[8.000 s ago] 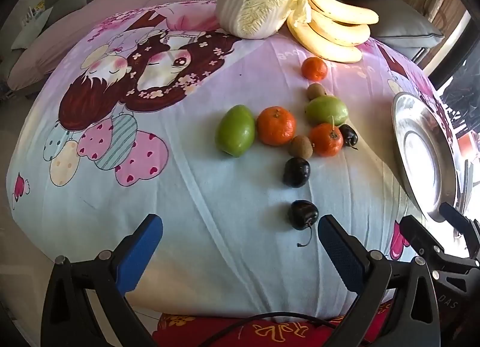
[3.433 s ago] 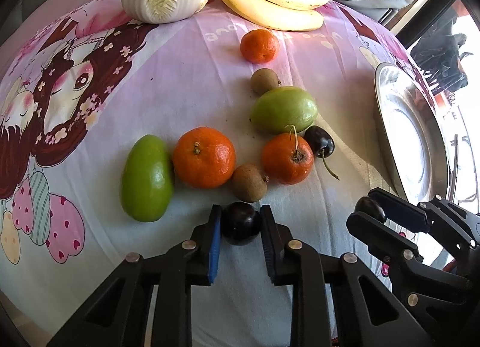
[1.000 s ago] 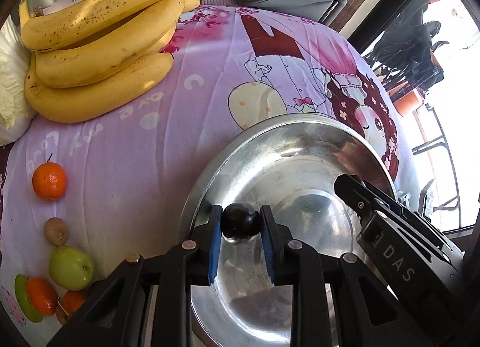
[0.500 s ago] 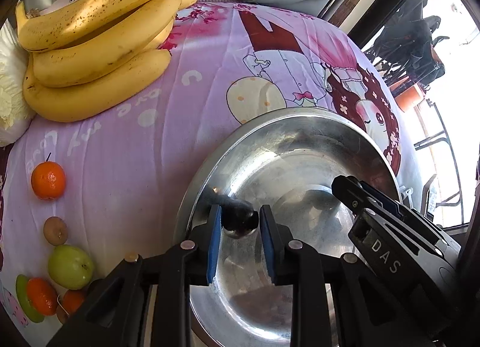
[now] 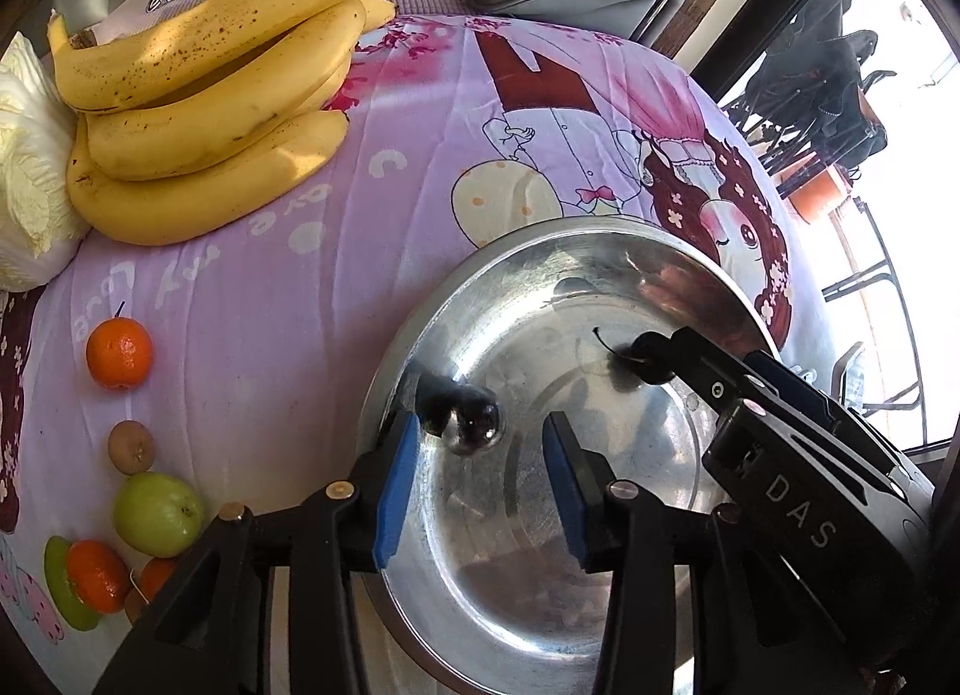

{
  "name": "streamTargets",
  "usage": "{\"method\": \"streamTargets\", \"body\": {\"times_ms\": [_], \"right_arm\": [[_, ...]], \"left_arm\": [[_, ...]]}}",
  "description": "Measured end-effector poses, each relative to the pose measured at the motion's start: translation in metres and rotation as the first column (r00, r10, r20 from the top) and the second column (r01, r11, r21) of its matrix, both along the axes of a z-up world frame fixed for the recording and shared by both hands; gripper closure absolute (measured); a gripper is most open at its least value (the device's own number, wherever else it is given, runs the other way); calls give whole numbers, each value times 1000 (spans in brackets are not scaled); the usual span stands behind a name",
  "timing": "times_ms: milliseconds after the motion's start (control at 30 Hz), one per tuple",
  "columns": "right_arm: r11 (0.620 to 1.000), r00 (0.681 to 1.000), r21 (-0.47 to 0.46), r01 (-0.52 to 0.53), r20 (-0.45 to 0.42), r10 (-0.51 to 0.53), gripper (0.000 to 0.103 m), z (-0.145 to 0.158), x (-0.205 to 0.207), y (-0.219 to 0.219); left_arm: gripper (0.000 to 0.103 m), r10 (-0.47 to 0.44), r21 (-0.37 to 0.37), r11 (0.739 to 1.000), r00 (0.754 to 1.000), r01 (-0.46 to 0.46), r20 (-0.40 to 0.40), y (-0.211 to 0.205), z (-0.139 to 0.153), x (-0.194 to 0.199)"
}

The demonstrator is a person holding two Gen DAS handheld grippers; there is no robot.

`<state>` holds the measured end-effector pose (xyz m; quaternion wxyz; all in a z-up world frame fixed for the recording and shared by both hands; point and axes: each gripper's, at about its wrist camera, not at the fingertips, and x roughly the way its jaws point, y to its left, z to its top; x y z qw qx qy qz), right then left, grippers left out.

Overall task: Organize fruits
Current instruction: 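Open both tools to drop the cherry and plum into the steel bowl, then withdraw both tools from the bowl back toward the fruit row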

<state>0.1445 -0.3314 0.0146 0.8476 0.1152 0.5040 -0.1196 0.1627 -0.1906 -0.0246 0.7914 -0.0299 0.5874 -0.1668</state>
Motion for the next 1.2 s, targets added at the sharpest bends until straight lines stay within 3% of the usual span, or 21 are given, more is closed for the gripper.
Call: {"method": "streamTargets", "body": {"times_ms": [333,400,533,933,1200], "right_arm": [[1000,999,7,0,34,-1,38,8,-12,0],[1000,999,3,-3,35,3,38,8,-14,0],[1000,999,-8,-25,27,25,38,7,-14,5],[996,997,-35,-78,-1,78,31,1,-17,23],[992,992,-37,-123,-4,123,7,-4,-21,38]], "left_arm": [[46,29,-25,999,999,-30,-13,14,14,-16],[36,51,-7,999,999,-51,-4,19,17,-17],[35,105,-47,993,994,-105,-4,38,26,-12],[24,290,88,952,956,-293,43,106,13,-19],[20,342,128,929,938,-347,62,124,8,-33]]}}
